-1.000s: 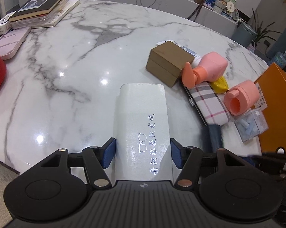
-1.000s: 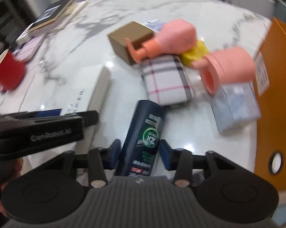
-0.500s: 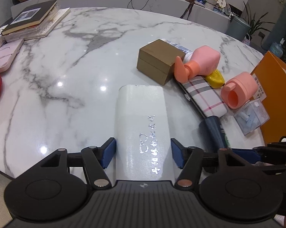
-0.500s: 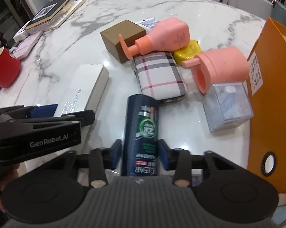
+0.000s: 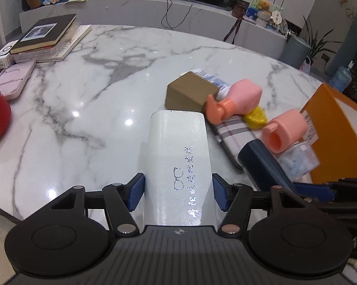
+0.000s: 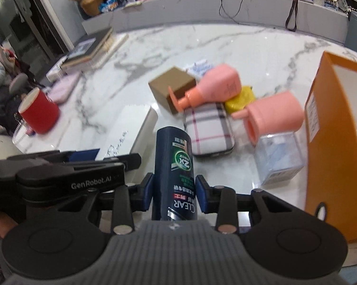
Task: Organize rigid objects
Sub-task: 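Carry both items into the orange box while the left gripper releases the white box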
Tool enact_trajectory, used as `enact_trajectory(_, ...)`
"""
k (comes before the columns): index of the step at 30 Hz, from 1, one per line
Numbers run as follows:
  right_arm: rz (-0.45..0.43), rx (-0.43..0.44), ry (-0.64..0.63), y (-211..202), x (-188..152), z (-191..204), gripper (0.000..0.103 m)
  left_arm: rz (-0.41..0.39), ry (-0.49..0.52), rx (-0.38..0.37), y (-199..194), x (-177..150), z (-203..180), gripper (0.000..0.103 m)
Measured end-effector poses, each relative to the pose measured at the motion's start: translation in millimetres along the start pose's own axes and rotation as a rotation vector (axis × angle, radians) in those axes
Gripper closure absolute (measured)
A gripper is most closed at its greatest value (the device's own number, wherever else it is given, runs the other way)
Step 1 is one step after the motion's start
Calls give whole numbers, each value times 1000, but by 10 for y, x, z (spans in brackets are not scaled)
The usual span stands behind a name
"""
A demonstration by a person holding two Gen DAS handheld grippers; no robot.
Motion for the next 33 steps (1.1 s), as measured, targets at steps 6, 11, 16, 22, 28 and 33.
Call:
enact_trajectory(6, -72, 34, 48, -417, 112, -152, 66, -40, -16, -39, -297, 65, -218, 34)
enact_trajectory(11, -165, 59, 86, -862, 253, -337, 66, -86, -14, -51, -602, 211, -469, 34)
enact_trajectory(16, -206, 65, 141, -1199, 378, -673, 66, -113, 15, -106, -854, 432, -938, 34)
enact_trajectory(22, -240, 42, 219, -1538, 476, -1230, 66, -104, 67, -167, -913, 776, -1599, 34)
enact_trajectory(28, -262, -2, 281, -1711, 569, -1822, 66, -78, 139, -213, -761, 1023, -2248, 34)
enact_trajectory(33, -266, -18, 340, -1698, 644, -2218, 66, -18, 208, -229, -461, 1115, -2718, 34)
Point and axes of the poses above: each gripper's, at about its wrist camera, not at the fingertips, and y roughly the way its jaws point, z to its left, x to its top, the point moved 8 cm from there along y, roughly the way its jaws point, and after that the axes turned 7 degrees about y, right-handed, at the moved point
